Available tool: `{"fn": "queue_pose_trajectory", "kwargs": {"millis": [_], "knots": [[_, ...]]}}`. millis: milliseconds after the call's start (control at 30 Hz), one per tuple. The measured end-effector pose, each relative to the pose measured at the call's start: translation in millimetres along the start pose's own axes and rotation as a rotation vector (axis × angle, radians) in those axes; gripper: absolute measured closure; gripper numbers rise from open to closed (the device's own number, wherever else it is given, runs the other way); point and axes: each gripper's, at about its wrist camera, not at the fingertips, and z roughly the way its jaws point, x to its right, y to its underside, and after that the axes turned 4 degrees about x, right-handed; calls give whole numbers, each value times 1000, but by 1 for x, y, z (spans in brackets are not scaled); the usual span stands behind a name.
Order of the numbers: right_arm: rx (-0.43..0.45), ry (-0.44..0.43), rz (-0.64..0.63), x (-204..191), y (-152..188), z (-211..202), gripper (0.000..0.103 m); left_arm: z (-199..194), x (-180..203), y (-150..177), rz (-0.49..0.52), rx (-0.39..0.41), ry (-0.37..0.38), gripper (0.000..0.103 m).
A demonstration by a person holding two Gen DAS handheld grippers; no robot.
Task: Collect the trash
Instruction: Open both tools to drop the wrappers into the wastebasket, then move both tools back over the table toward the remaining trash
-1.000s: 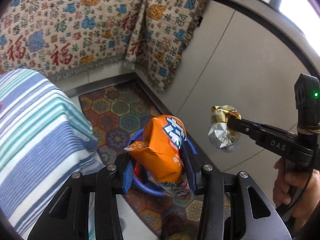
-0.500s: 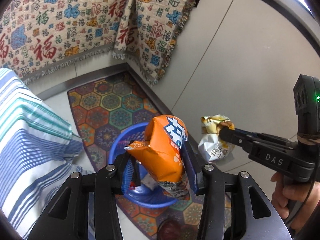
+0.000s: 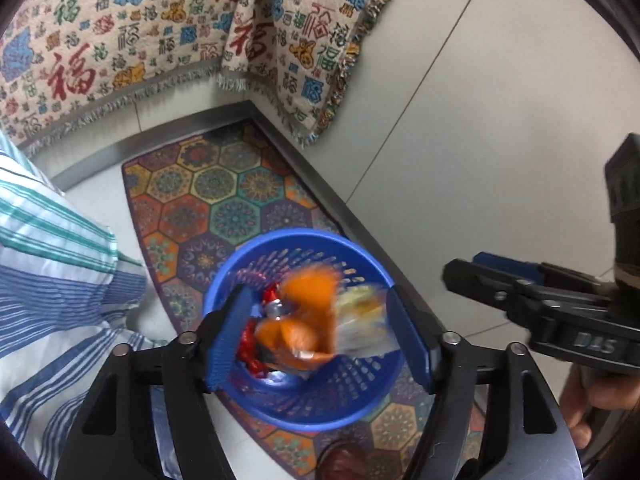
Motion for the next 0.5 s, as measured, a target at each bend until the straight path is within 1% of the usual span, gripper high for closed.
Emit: {"fn": "queue_pose_trajectory", "kwargs": {"millis": [67, 167, 200, 267, 300, 333, 400, 500], "knots": [[33, 15, 0, 0, -4, -9, 45, -3, 0, -2, -10, 4, 11, 30], [134, 74, -44, -8, -11, -34, 45, -29, 1, -3, -10, 50, 19, 28], [167, 83, -62, -13, -14, -42, 45, -41, 0, -2, -6, 71, 18, 26], [235, 76, -93, -26, -18, -62, 45, -76, -2, 0, -4, 124, 12, 22], [270, 66, -110, -34, -19, -72, 45, -91, -4, 1, -3, 144, 9, 19], [299, 59, -128, -42, -19, -81, 45, -114, -8, 5, 0, 173, -3, 15], [359, 39, -182, -65, -16, -99, 45, -154, -17, 15, 10, 212, -35, 11], [429, 4, -274, -109, -7, -117, 40, -203, -35, 37, 28, 247, -96, 7]]}}
